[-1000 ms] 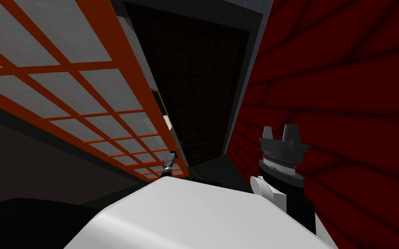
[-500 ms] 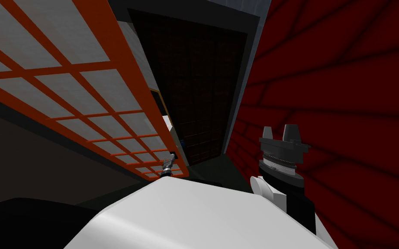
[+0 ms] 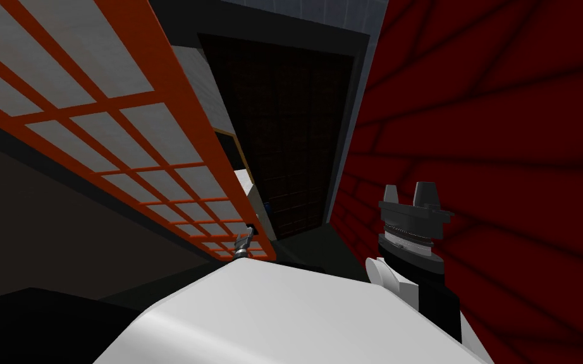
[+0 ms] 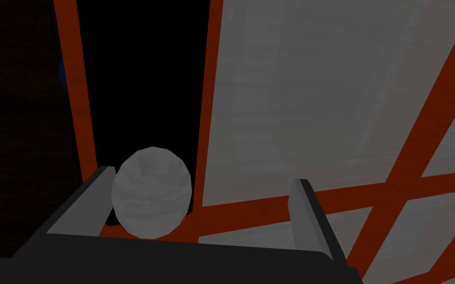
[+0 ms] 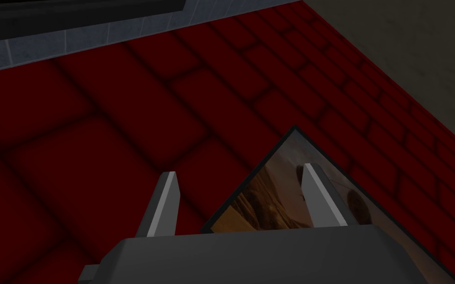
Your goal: Pull the door open
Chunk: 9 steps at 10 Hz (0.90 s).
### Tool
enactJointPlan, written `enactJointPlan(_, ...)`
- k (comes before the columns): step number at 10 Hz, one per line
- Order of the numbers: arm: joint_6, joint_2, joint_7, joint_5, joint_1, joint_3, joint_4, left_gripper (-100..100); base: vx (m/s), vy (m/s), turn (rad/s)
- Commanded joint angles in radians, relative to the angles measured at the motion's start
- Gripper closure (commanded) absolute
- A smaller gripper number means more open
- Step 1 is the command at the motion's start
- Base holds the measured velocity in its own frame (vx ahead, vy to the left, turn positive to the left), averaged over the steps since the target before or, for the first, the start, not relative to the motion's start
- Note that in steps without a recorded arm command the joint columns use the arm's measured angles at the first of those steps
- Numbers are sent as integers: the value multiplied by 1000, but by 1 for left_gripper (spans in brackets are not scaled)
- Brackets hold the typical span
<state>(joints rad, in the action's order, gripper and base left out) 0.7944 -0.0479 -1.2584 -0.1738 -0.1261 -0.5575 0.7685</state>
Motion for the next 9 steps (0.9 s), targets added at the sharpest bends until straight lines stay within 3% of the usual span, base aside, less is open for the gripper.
enactJointPlan(1,-10,-18,-6,12,-5,-27,-30,100,-39,-9,9)
enactJointPlan(3,-10,-26,49,21,-32,-28,-32,100,-88,-11,41)
enactJointPlan(9,-10,-30,82,25,-45,-27,-33,100,-47,-13,15)
